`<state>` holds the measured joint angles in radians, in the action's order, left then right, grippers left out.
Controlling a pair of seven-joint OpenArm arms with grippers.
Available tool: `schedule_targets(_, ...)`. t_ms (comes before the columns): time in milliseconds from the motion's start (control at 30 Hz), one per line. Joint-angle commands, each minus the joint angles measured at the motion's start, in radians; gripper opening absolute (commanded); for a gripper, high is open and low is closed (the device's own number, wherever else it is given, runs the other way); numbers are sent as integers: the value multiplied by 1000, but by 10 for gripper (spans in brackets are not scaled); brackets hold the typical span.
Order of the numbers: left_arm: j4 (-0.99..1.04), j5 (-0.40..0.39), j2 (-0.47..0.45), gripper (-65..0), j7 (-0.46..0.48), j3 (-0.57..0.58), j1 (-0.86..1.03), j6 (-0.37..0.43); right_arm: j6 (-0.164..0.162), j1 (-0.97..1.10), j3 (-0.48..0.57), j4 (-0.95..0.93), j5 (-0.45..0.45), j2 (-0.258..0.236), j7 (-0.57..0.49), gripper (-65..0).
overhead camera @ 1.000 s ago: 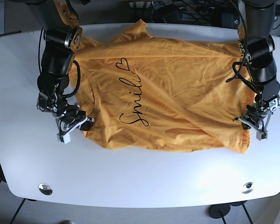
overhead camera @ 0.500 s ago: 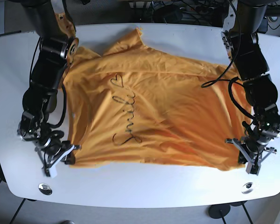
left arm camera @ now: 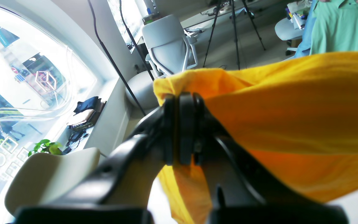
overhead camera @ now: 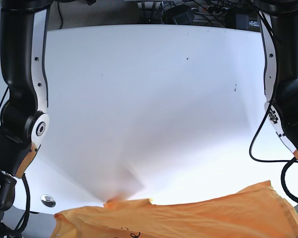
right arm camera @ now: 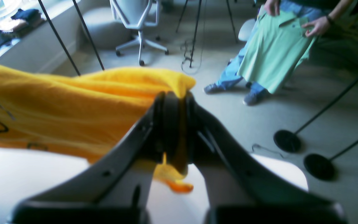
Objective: Fold the T-shirt properly
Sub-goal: 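Lift the shirt by the hem with both grippers and flip it over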
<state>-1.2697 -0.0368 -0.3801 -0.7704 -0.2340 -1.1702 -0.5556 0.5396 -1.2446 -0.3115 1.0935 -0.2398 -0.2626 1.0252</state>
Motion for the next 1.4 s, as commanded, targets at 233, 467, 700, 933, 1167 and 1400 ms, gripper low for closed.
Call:
schedule_targets(233, -163, -7, 2, -650, 22, -118, 405, -128, -2, 460, -64, 305, -51, 0, 14, -631)
schedule_targets(467, -236, -8, 46, -650, 71, -264, 852, -143, -5, 955, -143, 346, -191, -4, -62, -631)
schedule_targets(700, -236, -8, 53, -650, 194, -318, 1171, -143, -3, 1255, -200, 420, -192, 6, -84, -631)
schedule_targets(933, -239, -10, 53, -650, 200, -368, 1274, -143, -3, 1397, -208, 572, -192, 36, -82, -631)
schedule_targets(1167, -238, -8, 51, -439, 142, -388, 1288, -143, -3, 1459, -209, 580, -192, 38, -82, -629)
schedule_targets(1400, -239, -48, 49, -285, 91, -609, 1284, -143, 1, 1494, -248, 584, -192, 38, -84, -628)
